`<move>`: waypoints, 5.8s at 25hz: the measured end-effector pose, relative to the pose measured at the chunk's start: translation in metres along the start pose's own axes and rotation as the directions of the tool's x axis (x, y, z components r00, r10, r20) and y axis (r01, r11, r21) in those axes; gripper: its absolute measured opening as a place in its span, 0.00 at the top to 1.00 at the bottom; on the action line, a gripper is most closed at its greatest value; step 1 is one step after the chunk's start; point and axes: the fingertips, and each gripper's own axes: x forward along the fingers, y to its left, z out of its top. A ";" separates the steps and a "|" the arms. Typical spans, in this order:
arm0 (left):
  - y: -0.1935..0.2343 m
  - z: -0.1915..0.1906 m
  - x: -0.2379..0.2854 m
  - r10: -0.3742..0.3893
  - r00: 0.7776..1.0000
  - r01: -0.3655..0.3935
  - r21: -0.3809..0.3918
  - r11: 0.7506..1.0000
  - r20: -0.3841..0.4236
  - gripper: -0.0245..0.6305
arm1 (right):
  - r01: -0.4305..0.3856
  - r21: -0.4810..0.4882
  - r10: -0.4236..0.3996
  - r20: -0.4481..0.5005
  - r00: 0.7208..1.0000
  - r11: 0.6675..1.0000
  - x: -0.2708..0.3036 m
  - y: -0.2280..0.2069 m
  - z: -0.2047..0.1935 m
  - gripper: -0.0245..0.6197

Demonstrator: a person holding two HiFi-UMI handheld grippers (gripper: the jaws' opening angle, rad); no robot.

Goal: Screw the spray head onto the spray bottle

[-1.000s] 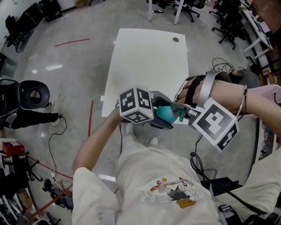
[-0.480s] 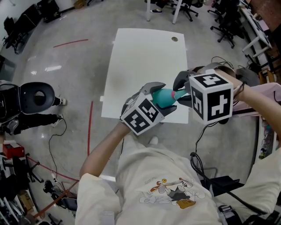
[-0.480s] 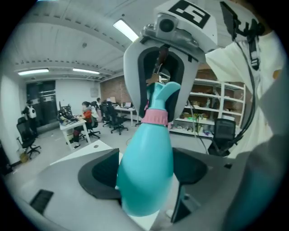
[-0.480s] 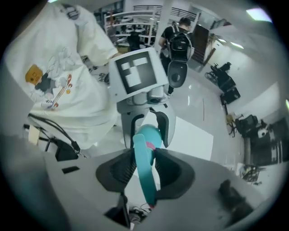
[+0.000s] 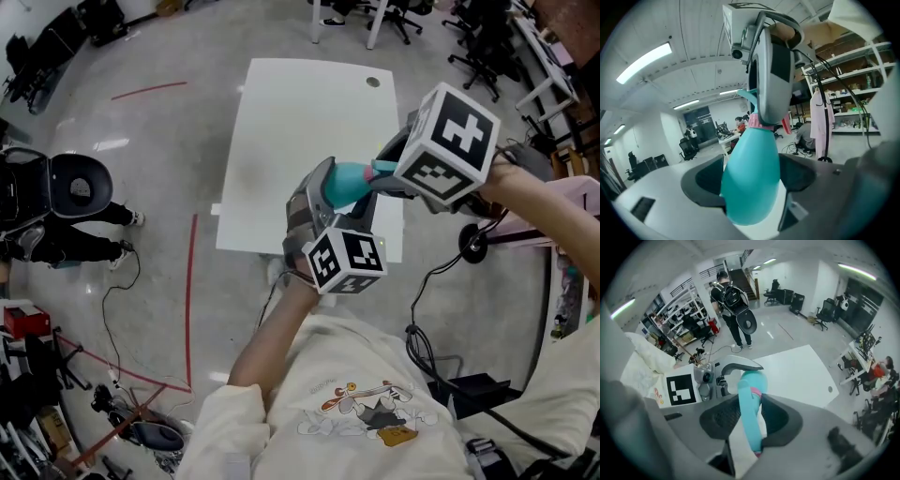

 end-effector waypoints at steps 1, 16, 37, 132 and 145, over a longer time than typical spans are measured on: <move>0.000 0.000 0.001 -0.005 1.000 0.005 0.007 1.000 -0.002 0.41 | 0.003 0.004 -0.003 0.008 1.000 1.000 0.000 -0.001 0.000 0.76; -0.031 0.004 -0.077 -0.819 0.496 0.857 -0.009 0.516 0.288 0.41 | -0.075 -0.569 0.320 0.344 0.883 0.819 -0.081 0.051 0.012 0.61; -0.066 0.035 -0.154 -0.960 0.047 0.992 0.101 0.078 0.275 0.41 | -0.383 -0.678 0.771 0.470 0.430 0.627 -0.068 0.144 0.021 0.75; -0.043 -0.263 0.173 -0.111 0.985 0.154 -0.394 0.906 0.129 0.41 | 0.215 0.762 -0.757 0.483 0.440 0.611 0.234 -0.104 -0.106 0.94; -0.025 -0.210 0.064 -0.055 0.995 0.087 -0.436 0.896 0.086 0.41 | 0.208 0.745 -0.731 0.489 0.477 0.634 0.222 -0.094 -0.108 0.95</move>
